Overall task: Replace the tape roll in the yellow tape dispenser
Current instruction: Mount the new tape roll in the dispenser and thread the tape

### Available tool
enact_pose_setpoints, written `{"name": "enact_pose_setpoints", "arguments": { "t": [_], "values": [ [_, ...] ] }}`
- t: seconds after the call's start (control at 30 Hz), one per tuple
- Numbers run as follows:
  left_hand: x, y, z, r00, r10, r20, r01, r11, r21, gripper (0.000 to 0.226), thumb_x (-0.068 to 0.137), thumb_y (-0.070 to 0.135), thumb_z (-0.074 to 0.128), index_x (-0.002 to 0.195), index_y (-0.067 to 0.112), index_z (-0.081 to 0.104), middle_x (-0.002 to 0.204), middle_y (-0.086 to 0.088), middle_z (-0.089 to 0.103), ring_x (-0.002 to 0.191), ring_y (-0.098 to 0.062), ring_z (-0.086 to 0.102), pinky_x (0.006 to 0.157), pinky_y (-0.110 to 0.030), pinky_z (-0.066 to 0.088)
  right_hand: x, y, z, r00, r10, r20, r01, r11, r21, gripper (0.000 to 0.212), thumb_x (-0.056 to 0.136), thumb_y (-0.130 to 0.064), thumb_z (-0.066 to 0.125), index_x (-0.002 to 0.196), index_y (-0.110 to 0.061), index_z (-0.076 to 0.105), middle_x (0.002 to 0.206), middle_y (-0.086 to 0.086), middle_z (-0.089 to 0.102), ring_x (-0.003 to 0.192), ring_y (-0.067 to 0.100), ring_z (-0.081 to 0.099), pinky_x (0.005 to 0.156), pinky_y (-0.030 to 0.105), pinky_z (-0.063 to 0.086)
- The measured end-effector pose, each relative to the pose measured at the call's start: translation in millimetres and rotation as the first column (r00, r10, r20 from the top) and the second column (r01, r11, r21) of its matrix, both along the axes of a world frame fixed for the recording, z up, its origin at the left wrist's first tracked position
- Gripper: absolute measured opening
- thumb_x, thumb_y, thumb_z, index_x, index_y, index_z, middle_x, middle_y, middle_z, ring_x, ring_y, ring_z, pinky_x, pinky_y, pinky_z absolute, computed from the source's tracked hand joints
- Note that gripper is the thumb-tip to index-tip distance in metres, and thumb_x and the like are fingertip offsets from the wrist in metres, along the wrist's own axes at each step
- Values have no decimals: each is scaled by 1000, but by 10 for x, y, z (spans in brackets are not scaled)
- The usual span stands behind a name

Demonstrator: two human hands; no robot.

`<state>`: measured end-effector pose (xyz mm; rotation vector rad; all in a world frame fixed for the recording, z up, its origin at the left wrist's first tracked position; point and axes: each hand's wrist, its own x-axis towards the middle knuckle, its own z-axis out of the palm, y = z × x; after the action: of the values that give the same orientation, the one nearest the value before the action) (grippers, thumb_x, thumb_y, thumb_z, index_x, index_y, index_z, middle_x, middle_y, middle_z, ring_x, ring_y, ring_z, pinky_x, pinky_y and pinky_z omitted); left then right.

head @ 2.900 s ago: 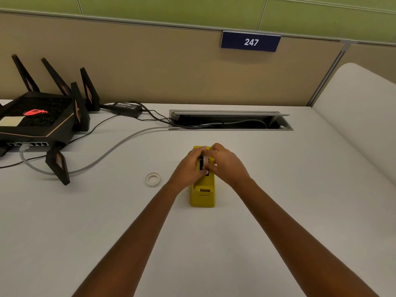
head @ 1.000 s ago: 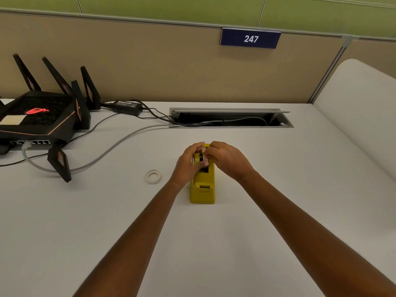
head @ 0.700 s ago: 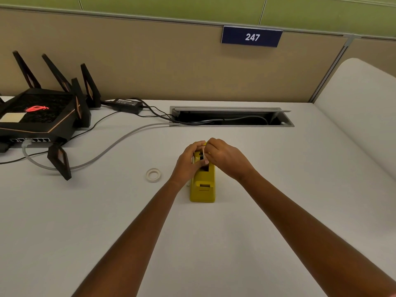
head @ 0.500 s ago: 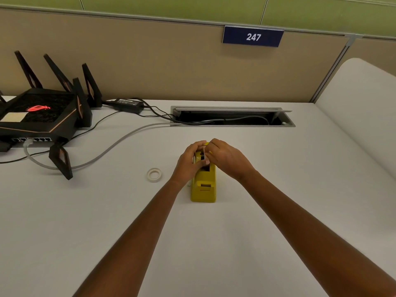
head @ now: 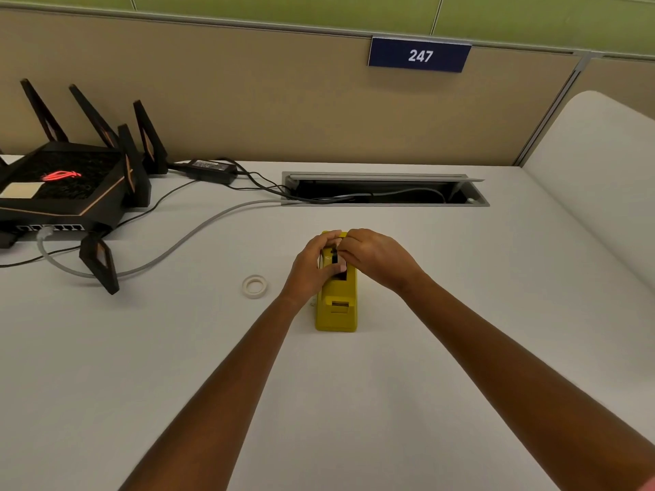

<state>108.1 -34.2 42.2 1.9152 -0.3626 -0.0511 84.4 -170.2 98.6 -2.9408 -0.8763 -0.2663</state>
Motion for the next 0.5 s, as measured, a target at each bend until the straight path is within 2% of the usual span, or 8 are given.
{"name": "enact_pose_setpoints", "arguments": {
  "t": [0.2, 0.4, 0.5],
  "values": [
    [-19, -4, 15, 1000, 11, 4, -11, 1000, 7, 53, 81, 10, 63, 128, 11, 40, 137, -12, 46, 122, -26, 44, 93, -26, 36, 10, 1, -14, 1000, -1, 8, 1, 999, 34, 24, 87, -6, 56, 108, 6, 56, 109, 28, 63, 98, 40, 59, 82, 43, 51],
    [-30, -11, 30, 1000, 14, -10, -14, 1000, 20, 52, 82, 12, 62, 128, 11, 40, 137, -13, 46, 123, -28, 44, 97, -31, 38, -4, 10, -32, 1000, -9, 28, 7, 997, 77, 19, 83, 1, 59, 99, 12, 59, 94, 32, 66, 84, 43, 63, 72, 44, 54],
    [-32, -3, 47, 1000, 6, -12, -6, 1000, 28, 52, 82, 12, 62, 129, 11, 40, 137, -13, 46, 124, -28, 43, 100, -34, 38, 27, -15, -28, 999, -30, -12, 31, 994, 105, 22, 90, -6, 52, 108, 5, 58, 105, 27, 64, 94, 39, 60, 79, 40, 50]
  ]
}}
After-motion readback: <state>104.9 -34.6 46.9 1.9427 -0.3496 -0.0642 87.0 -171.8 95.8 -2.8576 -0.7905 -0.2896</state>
